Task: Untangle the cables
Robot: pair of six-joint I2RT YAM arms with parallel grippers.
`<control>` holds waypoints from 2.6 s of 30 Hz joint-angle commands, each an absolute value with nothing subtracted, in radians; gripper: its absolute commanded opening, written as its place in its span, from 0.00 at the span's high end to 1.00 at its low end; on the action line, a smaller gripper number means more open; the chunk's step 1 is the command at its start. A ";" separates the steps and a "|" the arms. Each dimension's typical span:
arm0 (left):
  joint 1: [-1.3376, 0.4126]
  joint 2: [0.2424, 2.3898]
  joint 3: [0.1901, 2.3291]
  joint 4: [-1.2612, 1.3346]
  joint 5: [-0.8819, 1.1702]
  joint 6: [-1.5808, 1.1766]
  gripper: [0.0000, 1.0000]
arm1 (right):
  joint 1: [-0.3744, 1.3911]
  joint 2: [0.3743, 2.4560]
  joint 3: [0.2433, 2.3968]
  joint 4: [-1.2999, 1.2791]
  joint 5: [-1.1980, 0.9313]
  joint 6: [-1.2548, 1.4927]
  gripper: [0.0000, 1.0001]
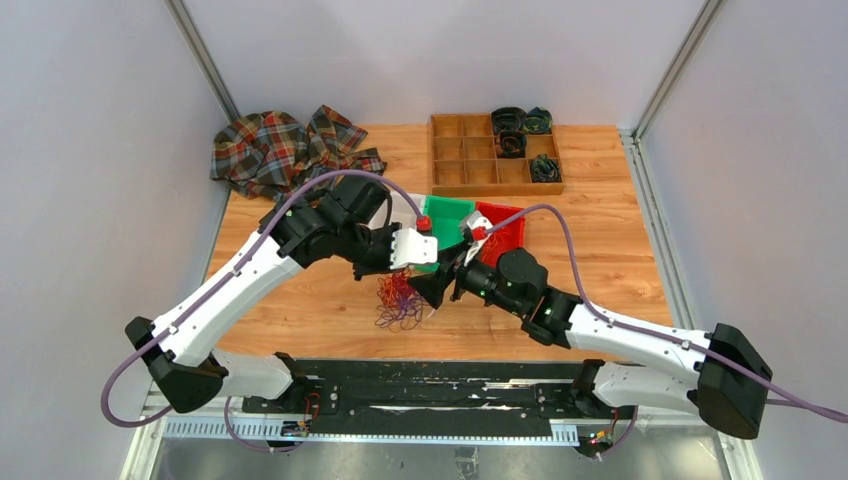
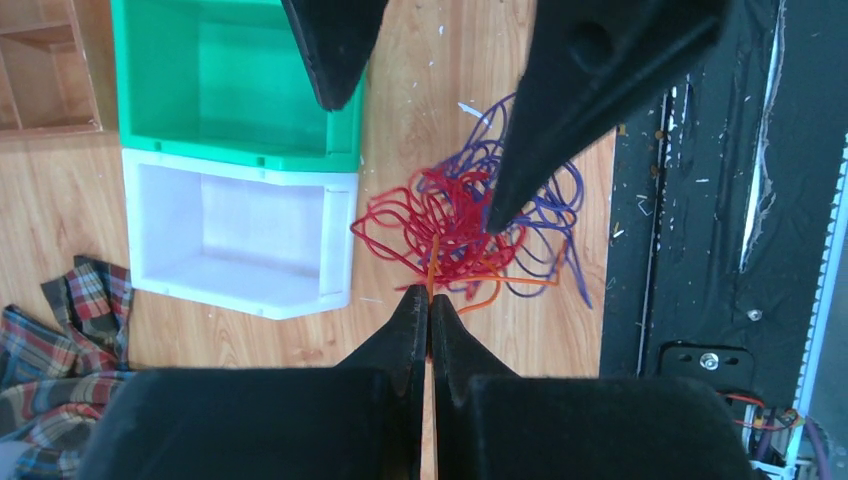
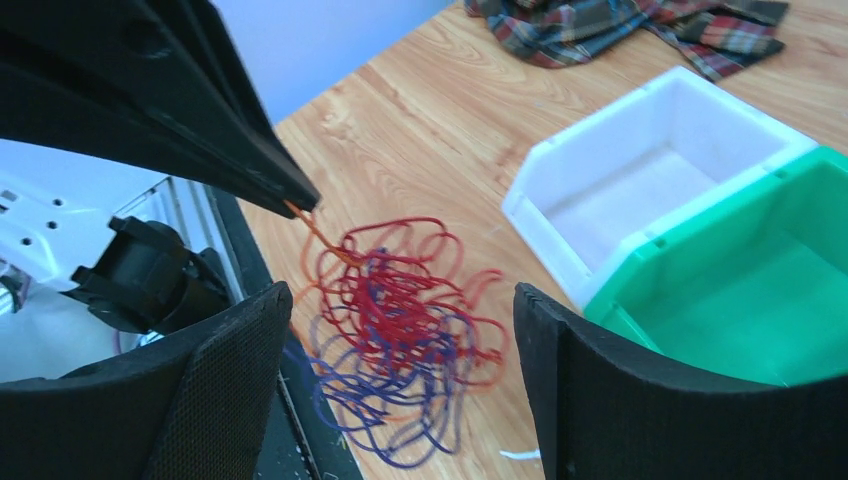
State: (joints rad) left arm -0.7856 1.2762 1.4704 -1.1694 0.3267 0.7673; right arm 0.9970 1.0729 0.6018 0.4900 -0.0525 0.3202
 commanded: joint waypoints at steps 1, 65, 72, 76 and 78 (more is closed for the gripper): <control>-0.782 1.259 1.508 -1.190 0.319 0.719 1.00 | 1.042 1.093 0.640 0.626 -0.065 0.293 0.19; -0.782 1.023 1.755 0.133 -0.024 0.847 0.99 | 1.096 1.706 0.637 0.887 0.153 0.459 0.38; -0.782 1.075 1.849 0.218 -0.077 0.917 0.99 | 1.107 1.724 0.634 0.894 0.148 0.457 0.33; -0.782 1.053 1.813 0.206 -0.034 0.941 0.99 | 1.112 1.721 0.633 0.888 0.143 0.456 0.31; -0.782 1.063 1.817 0.259 -0.035 0.971 0.99 | 1.114 1.715 0.621 0.905 0.131 0.450 0.25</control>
State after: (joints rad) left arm -0.7811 1.0714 1.8099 0.0727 -0.0341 0.8997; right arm 1.0962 1.7100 0.6296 0.9081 0.1444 0.4534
